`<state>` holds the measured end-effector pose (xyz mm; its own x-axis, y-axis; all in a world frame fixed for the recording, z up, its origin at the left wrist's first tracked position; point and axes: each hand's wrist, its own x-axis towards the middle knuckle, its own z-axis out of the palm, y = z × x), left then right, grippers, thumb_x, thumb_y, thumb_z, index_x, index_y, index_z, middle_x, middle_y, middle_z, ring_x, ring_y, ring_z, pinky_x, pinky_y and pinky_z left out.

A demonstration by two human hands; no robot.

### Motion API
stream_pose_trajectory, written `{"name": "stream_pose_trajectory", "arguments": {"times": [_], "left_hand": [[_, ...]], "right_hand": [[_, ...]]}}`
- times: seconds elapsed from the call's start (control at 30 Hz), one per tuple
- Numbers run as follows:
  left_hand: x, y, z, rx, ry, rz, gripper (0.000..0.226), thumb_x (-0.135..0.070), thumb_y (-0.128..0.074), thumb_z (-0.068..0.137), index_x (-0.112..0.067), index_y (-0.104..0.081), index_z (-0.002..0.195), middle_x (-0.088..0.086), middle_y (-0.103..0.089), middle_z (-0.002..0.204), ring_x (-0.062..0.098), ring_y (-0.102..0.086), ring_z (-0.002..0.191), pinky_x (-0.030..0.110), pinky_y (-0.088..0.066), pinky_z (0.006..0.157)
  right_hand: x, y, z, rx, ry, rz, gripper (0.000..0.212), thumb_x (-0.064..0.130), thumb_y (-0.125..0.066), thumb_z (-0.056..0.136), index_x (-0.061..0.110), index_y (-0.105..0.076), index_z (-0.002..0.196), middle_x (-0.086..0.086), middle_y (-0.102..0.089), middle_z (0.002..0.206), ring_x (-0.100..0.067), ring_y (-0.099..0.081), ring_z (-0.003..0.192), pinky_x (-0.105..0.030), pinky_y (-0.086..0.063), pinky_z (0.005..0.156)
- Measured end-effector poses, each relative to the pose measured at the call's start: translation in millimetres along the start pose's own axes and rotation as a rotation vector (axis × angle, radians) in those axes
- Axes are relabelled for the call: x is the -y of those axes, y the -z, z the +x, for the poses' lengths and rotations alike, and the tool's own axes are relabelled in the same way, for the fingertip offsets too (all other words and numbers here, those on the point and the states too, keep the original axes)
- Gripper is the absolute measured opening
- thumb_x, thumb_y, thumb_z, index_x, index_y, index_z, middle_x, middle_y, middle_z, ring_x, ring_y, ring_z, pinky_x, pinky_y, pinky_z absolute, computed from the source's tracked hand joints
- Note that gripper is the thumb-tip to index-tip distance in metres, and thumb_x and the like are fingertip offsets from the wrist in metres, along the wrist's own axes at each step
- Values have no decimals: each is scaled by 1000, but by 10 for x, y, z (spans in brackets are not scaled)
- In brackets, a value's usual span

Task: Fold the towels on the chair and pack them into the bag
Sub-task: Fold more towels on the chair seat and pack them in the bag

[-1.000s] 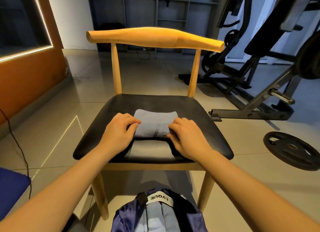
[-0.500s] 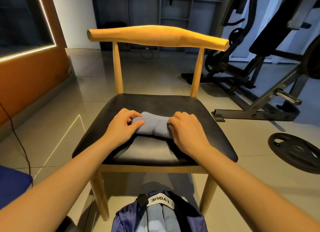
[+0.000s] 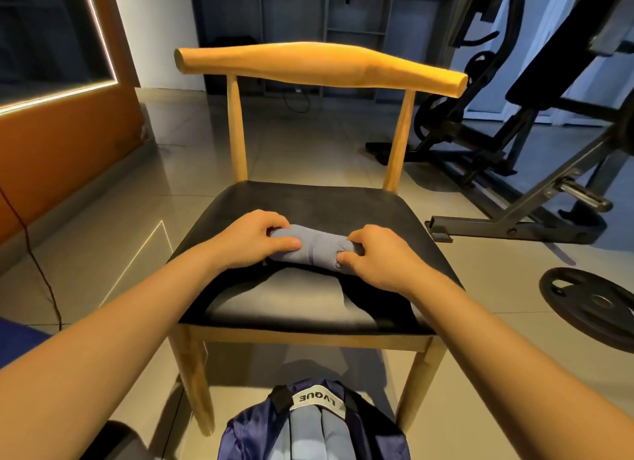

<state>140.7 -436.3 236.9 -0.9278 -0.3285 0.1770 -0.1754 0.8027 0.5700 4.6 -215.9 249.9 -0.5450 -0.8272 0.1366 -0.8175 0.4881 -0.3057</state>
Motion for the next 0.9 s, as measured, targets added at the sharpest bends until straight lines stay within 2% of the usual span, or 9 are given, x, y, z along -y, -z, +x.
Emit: {"name": "stream_pose_trajectory", "arguments": {"times": [0.07,0.13,0.23,0.33,0.37,0.47,0.63,0.7,0.9], "left_hand": [[-15,34,123,56,42,-46,26,-39,-71,94,-13,-76,92,8,-72,89,19,-65,84,40,-54,83],[-13,25,222,63,105,-109,27,-40,-70,94,-14,-77,93,6,-73,91,15,-65,86,39,-54,85],[-14,-17,378,23,247,-132,38,-50,-73,88,-15,-74,103,3,-72,100,18,-66,96,37,-54,88],[-56,15,517,90,458,-92,58,-66,-71,82,-8,-72,86,8,-66,85,25,-59,78,35,-48,71],[-74,48,559,123,514,-80,62,-70,-71,79,-9,-70,83,7,-65,82,23,-57,75,33,-44,68],[-145,139,673,209,609,-69,65,-74,-72,75,-12,-70,95,7,-66,87,21,-56,80,33,-41,74],[-267,206,706,335,697,-163,51,-63,-76,79,-14,-66,93,5,-59,92,18,-50,82,31,-37,76],[-279,197,705,330,693,-185,45,-54,-80,79,-13,-66,93,5,-59,94,17,-49,81,30,-38,72],[-352,146,532,268,586,-200,53,-46,-86,78,-4,-69,104,10,-62,93,20,-55,78,28,-46,62]], "right_hand": [[70,-60,-35,-184,140,-250,28,35,-65,93,20,-64,116,-2,-59,107,-28,-56,98,-40,-43,83],[95,-92,-23,-193,202,-284,34,36,-65,94,25,-60,127,0,-59,115,-26,-56,104,-40,-43,87],[12,-101,91,-117,113,-164,24,37,-55,101,23,-66,117,-1,-61,108,-26,-58,99,-41,-47,86],[-95,-135,238,-65,17,-30,27,34,-45,105,19,-68,105,-2,-59,97,-28,-58,92,-47,-51,85],[-115,-152,281,-53,-6,-6,31,34,-43,106,18,-69,105,-3,-59,97,-29,-58,93,-47,-51,86],[-151,-182,369,-35,-60,18,36,34,-37,108,19,-70,114,-6,-60,106,-30,-57,100,-48,-49,92],[-200,-202,423,-35,-67,60,37,33,-36,108,20,-71,115,-7,-57,111,-30,-56,99,-49,-49,92],[-216,-205,409,-34,-52,85,36,32,-37,108,20,-70,114,-6,-59,108,-29,-57,98,-49,-51,91],[-197,-196,202,-96,15,107,31,29,-40,107,17,-68,107,-5,-62,96,-27,-58,91,-42,-50,81]]}}
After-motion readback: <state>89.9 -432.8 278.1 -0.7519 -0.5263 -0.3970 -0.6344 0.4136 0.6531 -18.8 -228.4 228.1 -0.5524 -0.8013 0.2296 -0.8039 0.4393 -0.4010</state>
